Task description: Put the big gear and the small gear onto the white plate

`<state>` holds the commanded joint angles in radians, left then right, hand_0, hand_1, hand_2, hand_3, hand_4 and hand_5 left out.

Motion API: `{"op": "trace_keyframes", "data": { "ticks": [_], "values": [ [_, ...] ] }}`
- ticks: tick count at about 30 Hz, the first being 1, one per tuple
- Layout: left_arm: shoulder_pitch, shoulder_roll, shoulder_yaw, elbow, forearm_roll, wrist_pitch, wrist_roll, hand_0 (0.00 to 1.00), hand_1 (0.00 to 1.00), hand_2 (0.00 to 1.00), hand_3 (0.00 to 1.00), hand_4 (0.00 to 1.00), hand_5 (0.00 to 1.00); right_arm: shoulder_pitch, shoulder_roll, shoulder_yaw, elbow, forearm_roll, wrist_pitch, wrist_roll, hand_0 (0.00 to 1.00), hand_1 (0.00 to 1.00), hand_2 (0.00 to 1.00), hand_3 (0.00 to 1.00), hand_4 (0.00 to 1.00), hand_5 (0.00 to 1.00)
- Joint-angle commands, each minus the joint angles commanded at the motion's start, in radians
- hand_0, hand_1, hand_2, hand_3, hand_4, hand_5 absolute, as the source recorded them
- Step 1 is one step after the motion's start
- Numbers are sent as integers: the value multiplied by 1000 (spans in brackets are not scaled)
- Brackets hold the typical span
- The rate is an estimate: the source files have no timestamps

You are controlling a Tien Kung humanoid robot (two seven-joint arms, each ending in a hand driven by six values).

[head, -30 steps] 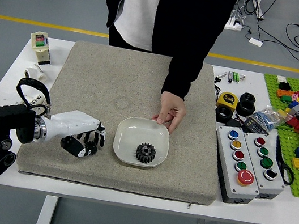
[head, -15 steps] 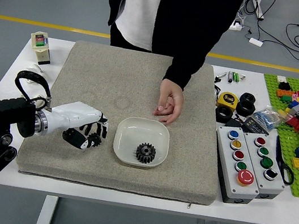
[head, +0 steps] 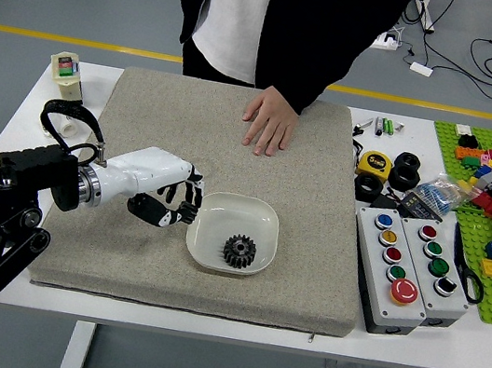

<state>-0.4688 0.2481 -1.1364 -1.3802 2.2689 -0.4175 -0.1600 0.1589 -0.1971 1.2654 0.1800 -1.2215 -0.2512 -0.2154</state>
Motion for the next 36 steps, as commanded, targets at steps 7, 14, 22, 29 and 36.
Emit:
{"op": "trace_keyframes", "data": {
  "ticks": [7, 14, 22, 29, 36],
  "values": [
    [-27, -20, 27, -17, 0, 15, 4, 283, 376, 423, 527, 195, 2, 1, -2, 0, 0, -1, 1, 1, 657, 666, 747, 558, 753, 613],
    [-55, -54, 106, 45, 0, 124, 12, 283, 381, 426, 527, 179, 2, 6, -3, -5, 0, 2, 1, 0, 657, 666, 747, 558, 753, 612],
    [-77, -72, 129, 118, 0, 285, 31, 533, 676, 781, 805, 909, 116, 10, -4, -9, 0, 8, 1, 0, 657, 667, 747, 559, 754, 613],
    [-80, -68, 128, 109, 0, 274, 30, 541, 686, 803, 808, 931, 144, 13, -5, -7, 0, 4, 1, 0, 656, 666, 747, 559, 754, 612],
    [-75, -65, 118, 96, 0, 301, 33, 541, 687, 806, 808, 935, 145, 12, -4, -8, 0, 6, 0, -1, 657, 667, 747, 559, 755, 611]
  ]
}}
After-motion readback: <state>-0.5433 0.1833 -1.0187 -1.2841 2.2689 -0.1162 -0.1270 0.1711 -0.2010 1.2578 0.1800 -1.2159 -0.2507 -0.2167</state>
